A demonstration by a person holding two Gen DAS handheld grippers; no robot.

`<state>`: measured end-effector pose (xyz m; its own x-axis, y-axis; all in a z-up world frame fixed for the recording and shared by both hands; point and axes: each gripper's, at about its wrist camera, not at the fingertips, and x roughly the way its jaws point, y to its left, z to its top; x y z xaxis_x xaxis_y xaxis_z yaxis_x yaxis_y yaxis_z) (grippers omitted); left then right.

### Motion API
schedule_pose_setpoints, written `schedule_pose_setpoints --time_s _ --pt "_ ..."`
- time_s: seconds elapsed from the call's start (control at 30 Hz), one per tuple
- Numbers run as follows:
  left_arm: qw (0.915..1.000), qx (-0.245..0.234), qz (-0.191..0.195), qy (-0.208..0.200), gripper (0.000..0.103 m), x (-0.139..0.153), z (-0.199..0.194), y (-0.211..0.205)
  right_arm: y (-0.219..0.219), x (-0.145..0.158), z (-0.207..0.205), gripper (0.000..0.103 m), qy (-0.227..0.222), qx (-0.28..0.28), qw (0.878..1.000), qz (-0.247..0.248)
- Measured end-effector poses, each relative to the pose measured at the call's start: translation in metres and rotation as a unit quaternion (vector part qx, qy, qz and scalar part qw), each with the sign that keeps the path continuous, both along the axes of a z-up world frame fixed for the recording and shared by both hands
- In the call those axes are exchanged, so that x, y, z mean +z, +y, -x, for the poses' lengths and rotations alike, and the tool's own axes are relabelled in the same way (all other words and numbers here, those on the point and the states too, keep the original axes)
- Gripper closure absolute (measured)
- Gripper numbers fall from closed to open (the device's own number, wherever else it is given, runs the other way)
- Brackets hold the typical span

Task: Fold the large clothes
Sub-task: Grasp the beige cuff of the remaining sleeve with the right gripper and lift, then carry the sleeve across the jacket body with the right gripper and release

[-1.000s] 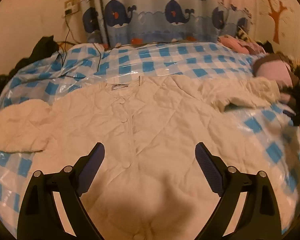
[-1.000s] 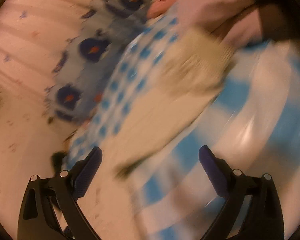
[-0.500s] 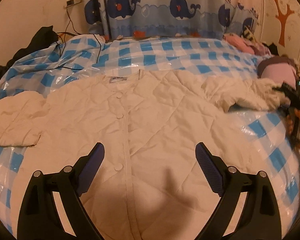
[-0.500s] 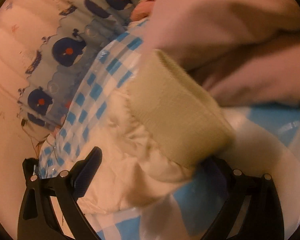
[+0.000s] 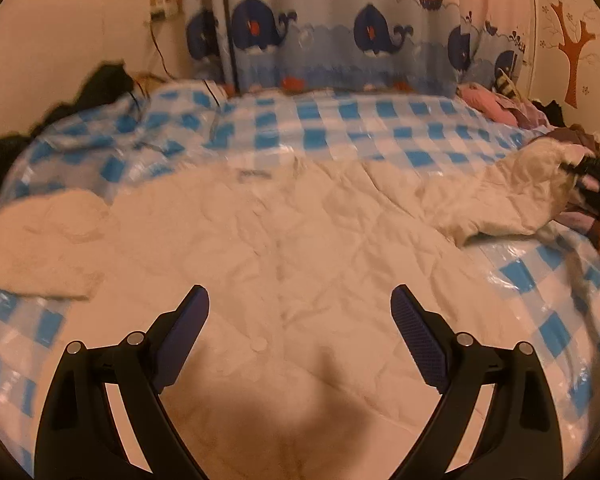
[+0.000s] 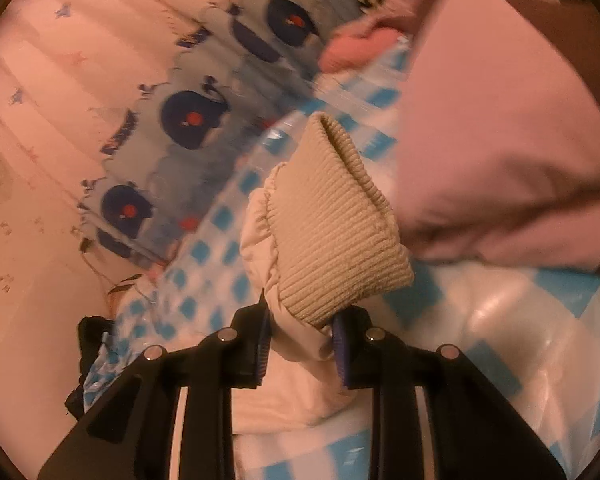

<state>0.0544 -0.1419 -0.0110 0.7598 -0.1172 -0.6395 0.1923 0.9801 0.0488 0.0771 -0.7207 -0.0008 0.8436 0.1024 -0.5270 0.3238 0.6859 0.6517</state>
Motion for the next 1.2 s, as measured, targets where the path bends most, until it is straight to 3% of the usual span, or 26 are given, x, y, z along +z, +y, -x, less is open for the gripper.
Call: schedule_pose_setpoints --time_s 0.23,0.43,0.67,0.87,1.2 --pt "0.9984 0.001 -0.024 -0.052 0.014 0.027 0.022 0.012 0.061 0.074 -0.022 0.076 -0.031 0.041 0.998 0.039" --pt "0.9962 0.008 -0.046 -0.073 0.014 0.037 0.038 0.041 0.13 0.114 -0.047 0.077 -0.045 0.08 0.994 0.065" --pt "0.9967 0.065 -0.002 -0.049 0.014 0.045 0.036 0.112 0.231 0.148 -0.075 0.077 -0.056 0.134 0.985 0.094" --pt "0.9911 0.117 0.055 -0.032 0.014 0.049 0.039 0.184 0.318 0.16 -0.106 0.077 -0.052 0.181 0.975 0.119" --pt "0.9841 0.161 0.071 -0.026 0.014 0.051 0.049 0.245 0.441 0.146 -0.147 0.077 -0.039 0.246 0.959 0.135"
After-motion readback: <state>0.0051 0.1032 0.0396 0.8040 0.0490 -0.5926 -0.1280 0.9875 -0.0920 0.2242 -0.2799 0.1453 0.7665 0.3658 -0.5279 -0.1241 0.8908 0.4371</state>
